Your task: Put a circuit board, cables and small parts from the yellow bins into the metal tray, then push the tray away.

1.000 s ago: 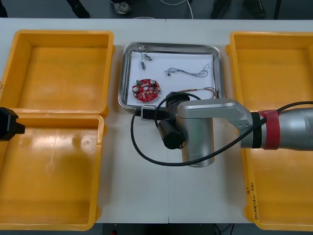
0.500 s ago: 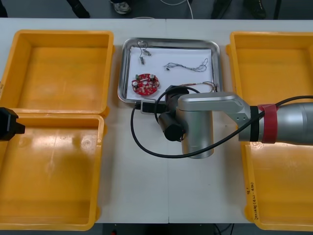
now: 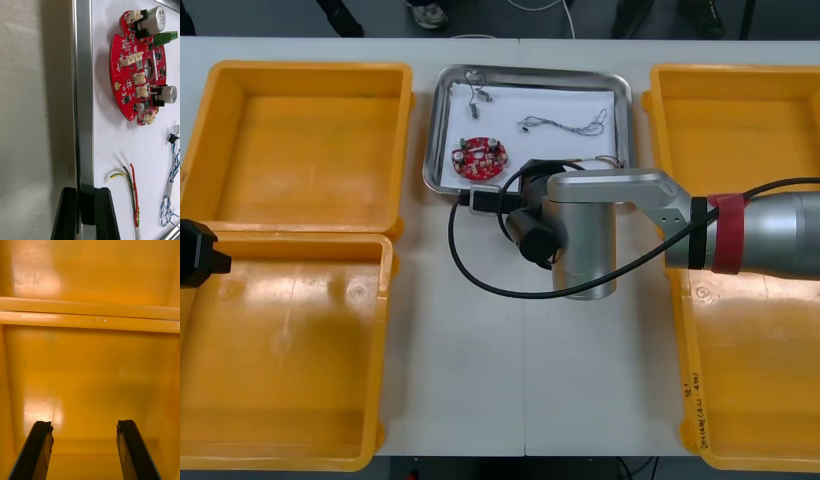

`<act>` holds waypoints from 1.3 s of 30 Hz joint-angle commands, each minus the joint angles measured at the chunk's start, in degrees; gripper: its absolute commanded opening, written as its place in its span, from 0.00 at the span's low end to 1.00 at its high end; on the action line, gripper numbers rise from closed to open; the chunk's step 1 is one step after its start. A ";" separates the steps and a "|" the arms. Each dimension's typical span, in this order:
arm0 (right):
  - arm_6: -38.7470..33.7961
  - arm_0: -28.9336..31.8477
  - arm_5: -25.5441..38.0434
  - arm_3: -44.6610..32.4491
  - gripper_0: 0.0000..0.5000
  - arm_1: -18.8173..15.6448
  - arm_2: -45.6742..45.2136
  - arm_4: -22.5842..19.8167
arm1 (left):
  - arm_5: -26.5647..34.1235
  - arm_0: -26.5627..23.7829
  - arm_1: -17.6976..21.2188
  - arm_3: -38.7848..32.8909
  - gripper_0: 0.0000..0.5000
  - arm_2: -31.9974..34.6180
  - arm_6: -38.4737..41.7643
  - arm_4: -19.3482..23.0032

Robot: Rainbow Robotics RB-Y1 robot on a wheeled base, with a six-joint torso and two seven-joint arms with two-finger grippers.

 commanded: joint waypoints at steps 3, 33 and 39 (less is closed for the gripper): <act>1.01 -2.89 -2.34 1.67 0.00 0.96 -1.39 -0.58 | 0.32 1.12 1.87 -1.70 1.00 1.62 -4.62 0.44; 2.24 -4.12 -10.87 10.20 0.00 3.24 -1.31 -0.58 | 0.32 1.12 1.87 -1.70 1.00 1.62 -4.62 0.44; 2.32 -4.21 -13.06 10.73 0.00 2.54 -1.39 -0.58 | 0.32 1.12 1.87 -1.70 1.00 1.62 -4.62 0.44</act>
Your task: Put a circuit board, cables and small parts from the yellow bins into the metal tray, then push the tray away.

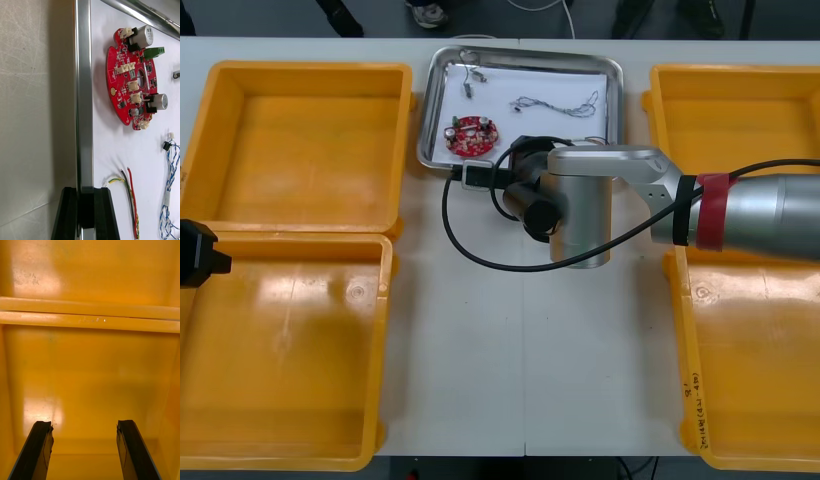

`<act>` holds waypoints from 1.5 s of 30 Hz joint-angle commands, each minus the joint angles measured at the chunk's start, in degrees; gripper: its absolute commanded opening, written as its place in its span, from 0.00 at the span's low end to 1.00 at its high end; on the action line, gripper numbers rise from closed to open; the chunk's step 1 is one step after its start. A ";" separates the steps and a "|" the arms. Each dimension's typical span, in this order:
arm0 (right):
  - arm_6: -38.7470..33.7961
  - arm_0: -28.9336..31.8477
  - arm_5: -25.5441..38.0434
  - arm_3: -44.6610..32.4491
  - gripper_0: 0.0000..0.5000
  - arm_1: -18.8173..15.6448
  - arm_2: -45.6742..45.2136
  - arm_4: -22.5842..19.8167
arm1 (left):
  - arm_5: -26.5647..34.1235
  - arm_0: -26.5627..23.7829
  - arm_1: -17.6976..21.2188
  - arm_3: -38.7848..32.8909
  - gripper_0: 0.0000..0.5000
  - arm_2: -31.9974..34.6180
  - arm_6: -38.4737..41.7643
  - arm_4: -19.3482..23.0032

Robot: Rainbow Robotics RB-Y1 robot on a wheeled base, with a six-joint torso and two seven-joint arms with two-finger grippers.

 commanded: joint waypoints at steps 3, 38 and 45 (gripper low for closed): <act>2.39 -1.67 -2.74 0.84 0.00 -0.42 -1.29 -0.55 | 0.32 1.12 1.87 -1.70 1.00 1.62 -4.62 0.41; 3.97 -3.16 -0.63 -1.89 1.00 -0.86 -4.01 -8.37 | 0.32 1.12 1.87 -1.70 1.00 1.62 -4.62 0.41; 4.85 -3.16 7.19 -6.37 1.00 -0.86 -7.44 -10.74 | 0.32 1.12 1.87 -1.70 1.00 1.62 -4.62 0.41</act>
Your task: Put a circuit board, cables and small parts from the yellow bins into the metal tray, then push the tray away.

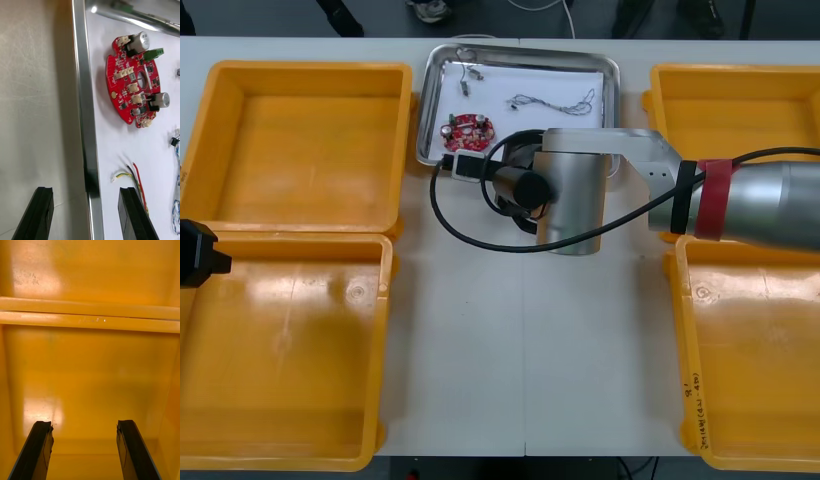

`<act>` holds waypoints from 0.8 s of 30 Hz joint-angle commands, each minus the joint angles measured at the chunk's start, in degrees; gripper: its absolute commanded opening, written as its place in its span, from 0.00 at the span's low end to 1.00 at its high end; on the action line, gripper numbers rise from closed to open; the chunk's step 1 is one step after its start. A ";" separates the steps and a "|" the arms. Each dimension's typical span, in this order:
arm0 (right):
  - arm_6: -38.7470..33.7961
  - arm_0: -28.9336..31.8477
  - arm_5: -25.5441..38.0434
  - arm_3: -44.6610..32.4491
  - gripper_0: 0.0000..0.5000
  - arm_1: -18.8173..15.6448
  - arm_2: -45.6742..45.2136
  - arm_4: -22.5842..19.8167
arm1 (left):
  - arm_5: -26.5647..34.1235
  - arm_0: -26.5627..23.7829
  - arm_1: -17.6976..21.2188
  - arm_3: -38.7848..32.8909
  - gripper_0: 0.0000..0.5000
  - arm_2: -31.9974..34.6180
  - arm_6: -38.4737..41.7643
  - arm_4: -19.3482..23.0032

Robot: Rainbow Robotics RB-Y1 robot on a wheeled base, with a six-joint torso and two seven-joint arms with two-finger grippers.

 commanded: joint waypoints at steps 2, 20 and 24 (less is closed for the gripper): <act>3.28 -2.01 5.64 -5.09 1.00 -0.82 -5.08 -4.23 | 0.32 1.12 1.87 -1.69 1.00 1.62 -4.62 0.40; 0.81 6.78 35.34 -25.21 1.00 -1.88 -22.84 -11.61 | 0.32 1.12 1.87 -1.69 1.00 1.62 -4.62 0.40; 0.02 10.91 42.02 -30.66 1.00 -3.28 -28.46 -11.61 | 0.32 1.12 1.87 -1.69 1.00 1.62 -4.62 0.40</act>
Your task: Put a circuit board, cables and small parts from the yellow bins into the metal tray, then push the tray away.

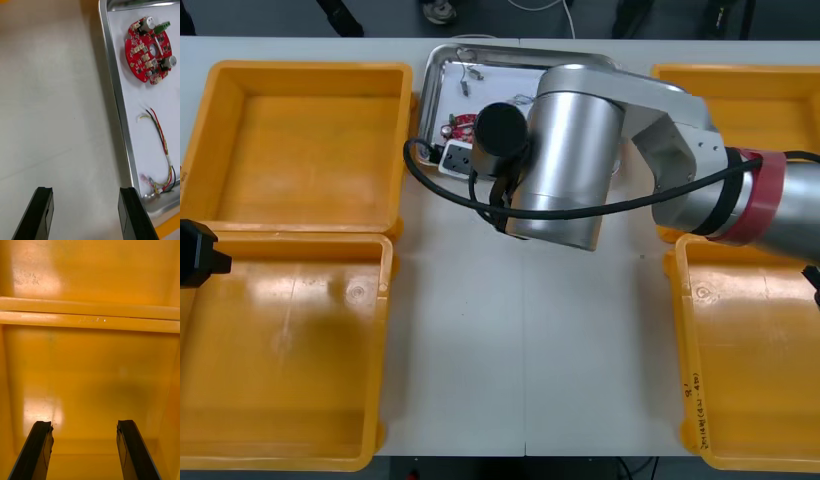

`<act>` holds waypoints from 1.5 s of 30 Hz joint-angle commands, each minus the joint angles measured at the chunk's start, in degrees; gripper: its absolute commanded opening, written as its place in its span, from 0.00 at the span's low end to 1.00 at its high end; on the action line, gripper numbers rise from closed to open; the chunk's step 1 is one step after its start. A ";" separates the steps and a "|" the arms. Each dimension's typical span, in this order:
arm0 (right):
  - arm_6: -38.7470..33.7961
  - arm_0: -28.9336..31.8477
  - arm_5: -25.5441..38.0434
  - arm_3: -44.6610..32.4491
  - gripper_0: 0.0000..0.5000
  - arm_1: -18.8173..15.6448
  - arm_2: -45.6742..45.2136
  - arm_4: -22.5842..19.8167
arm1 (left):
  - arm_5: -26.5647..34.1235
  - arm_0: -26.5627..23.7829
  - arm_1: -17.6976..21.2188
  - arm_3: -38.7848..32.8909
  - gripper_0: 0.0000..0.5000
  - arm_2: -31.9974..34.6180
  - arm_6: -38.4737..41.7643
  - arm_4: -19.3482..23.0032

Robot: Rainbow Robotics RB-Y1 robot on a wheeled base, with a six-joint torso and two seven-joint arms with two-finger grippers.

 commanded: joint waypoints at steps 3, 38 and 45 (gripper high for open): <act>-2.58 8.33 10.45 -11.58 1.00 -4.34 -12.34 -0.48 | 0.32 1.12 1.87 -1.68 1.00 1.62 -4.62 0.38; -8.47 45.16 22.62 -14.04 1.00 -12.77 -76.41 -8.92 | 0.32 1.12 1.87 -1.68 1.00 1.62 -4.62 0.38; -7.86 46.74 21.43 -10.35 1.00 -12.77 -76.76 -8.30 | 0.32 1.12 1.87 -1.68 1.00 1.62 -4.62 0.38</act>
